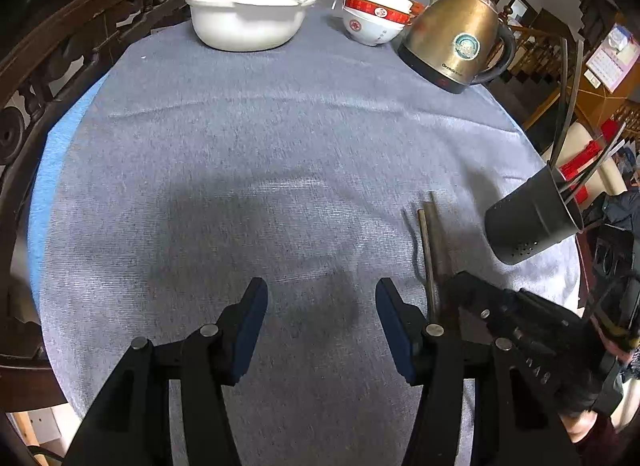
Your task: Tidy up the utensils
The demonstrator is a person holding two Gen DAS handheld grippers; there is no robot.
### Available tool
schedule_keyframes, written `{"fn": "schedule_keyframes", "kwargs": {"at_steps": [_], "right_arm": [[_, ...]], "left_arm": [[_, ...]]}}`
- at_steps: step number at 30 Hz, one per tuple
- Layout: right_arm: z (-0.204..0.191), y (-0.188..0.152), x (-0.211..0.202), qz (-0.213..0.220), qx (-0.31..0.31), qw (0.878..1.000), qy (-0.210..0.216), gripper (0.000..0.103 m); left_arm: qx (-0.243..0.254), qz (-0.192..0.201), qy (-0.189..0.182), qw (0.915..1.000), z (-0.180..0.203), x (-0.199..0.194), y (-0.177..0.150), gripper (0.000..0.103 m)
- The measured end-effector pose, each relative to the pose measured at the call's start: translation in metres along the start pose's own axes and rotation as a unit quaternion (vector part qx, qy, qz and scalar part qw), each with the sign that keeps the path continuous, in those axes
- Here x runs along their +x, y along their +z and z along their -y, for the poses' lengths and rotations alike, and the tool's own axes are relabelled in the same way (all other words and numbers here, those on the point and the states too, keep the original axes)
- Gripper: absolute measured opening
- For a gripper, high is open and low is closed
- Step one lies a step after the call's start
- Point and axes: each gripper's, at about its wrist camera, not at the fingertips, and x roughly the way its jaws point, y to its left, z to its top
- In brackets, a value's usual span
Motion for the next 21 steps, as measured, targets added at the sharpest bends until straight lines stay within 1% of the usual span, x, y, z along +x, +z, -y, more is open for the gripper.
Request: {"fn": "schedule_keyframes", "kwargs": {"at_steps": [1,3,7,10,15,18,21], "right_arm": [[-0.002,0.0,0.001,-0.001,-0.003,1.0,0.007,0.012],[-0.007,0.0,0.0,0.002,-0.003,0.999,0.034,0.013],[-0.002,0.003,-0.003,0.014,-0.001,1.0,0.013,0.013],[0.004,0.007,0.002,0.002,0.015,1.0,0.014,0.013],[-0.004,0.008,0.016,-0.014,0.007,1.0,0.023,0.013],[-0.007,0.009,0.016,-0.013,-0.001,1.0,0.012,0.013],[-0.001,0.007,0.011,-0.012,-0.003,1.0,-0.001,0.013]], "left_arm": [[0.0,-0.001,-0.001,1.0,0.0,0.001,0.0,0.057],[0.001,-0.002,-0.001,1.0,-0.001,0.002,0.001,0.057],[0.001,-0.003,-0.004,1.0,0.0,0.004,0.003,0.057],[0.005,-0.006,-0.008,0.9999,0.005,0.008,0.004,0.057],[0.019,-0.01,-0.008,0.9997,0.016,0.011,0.003,0.057],[0.021,-0.011,-0.007,0.9997,0.015,0.01,0.002,0.057],[0.022,-0.011,-0.008,0.9997,0.013,0.009,0.002,0.057]]}}
